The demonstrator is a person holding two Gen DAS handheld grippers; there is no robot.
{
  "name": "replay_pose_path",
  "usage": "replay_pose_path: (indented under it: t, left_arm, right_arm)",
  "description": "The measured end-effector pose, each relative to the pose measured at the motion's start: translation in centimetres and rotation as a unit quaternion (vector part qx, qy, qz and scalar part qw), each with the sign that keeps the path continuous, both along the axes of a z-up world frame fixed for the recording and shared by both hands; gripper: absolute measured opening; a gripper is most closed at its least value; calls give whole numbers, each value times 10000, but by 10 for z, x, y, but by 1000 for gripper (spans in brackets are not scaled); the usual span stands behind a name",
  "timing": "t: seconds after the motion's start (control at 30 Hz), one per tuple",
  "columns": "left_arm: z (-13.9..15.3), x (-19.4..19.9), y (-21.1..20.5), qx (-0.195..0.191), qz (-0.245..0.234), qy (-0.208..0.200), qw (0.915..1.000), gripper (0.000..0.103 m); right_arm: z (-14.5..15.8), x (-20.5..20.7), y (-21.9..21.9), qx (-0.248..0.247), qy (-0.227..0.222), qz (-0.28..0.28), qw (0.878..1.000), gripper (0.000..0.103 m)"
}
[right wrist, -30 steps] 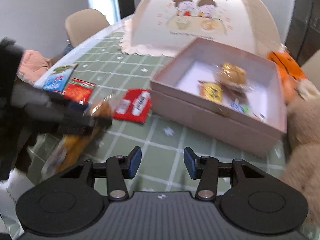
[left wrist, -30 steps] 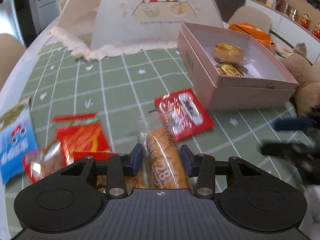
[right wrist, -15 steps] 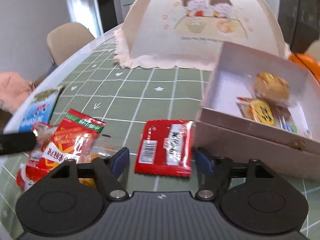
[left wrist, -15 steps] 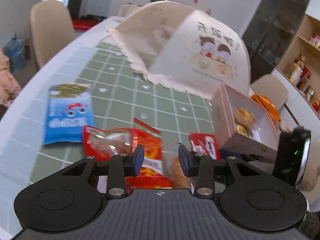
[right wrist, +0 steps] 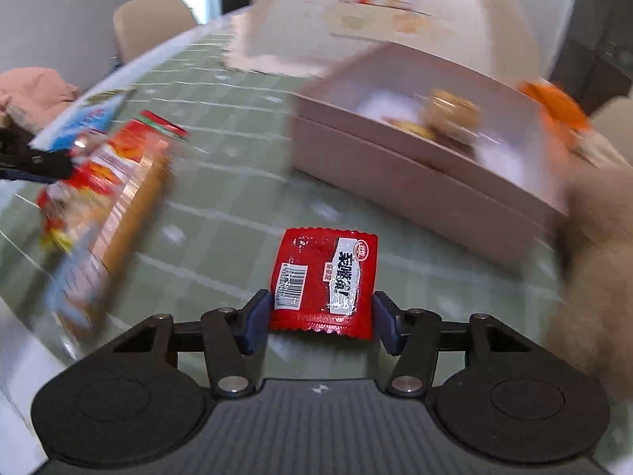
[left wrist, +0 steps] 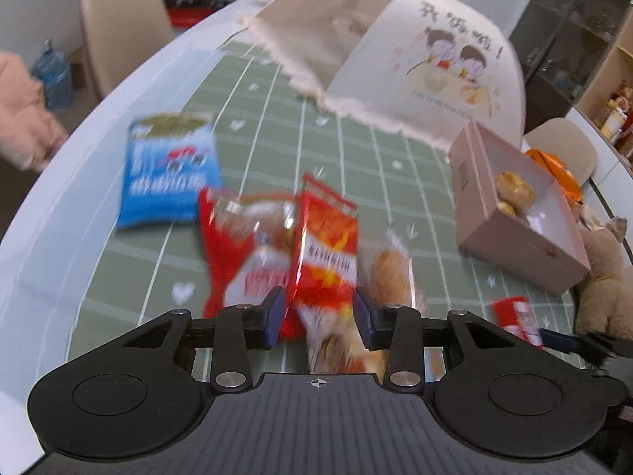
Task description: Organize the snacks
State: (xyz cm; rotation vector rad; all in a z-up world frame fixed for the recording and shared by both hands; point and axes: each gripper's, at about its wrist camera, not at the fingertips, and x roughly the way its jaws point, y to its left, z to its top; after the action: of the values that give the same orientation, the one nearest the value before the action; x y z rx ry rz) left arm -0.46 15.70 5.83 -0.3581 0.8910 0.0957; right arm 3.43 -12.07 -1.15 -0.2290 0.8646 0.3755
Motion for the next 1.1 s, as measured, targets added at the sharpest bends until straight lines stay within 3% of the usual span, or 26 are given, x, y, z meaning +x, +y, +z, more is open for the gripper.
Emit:
replay_pose_path:
  t: [0.1, 0.17, 0.37, 0.5, 0.63, 0.7, 0.83, 0.93, 1.1]
  left_arm:
    - [-13, -2, -8, 10, -141, 242, 9996, 45]
    - [-20, 2, -14, 19, -206, 339, 9992, 56]
    - [-25, 16, -41, 239, -638, 313, 9972, 57]
    - [-20, 11, -48, 378, -776, 167, 9961, 47]
    - [-13, 3, -40, -47, -719, -48, 9974, 32]
    - [-8, 1, -41, -138, -771, -163, 9968, 29]
    - [-11, 12, -49, -368, -880, -109, 9954, 30]
    - [-19, 23, -55, -170, -750, -27, 9970, 38]
    - [-28, 31, -50, -682, -657, 27, 9955, 29]
  right_arm:
    - [-2, -10, -31, 138, 80, -315, 9994, 60]
    - [-4, -15, -41, 315, 94, -408, 9986, 63]
    - [-8, -23, -36, 276, -124, -476, 9984, 76]
    - [-11, -20, -40, 377, -171, -556, 9976, 85]
    - [-15, -23, -44, 423, -322, -600, 9968, 91]
    - [-17, -26, -45, 465, -419, -642, 9960, 92]
    - [-20, -31, -45, 538, -593, -696, 9944, 95]
    - [-21, -33, -44, 558, -652, -720, 9937, 95]
    - [-23, -36, -45, 595, -759, -728, 9927, 95]
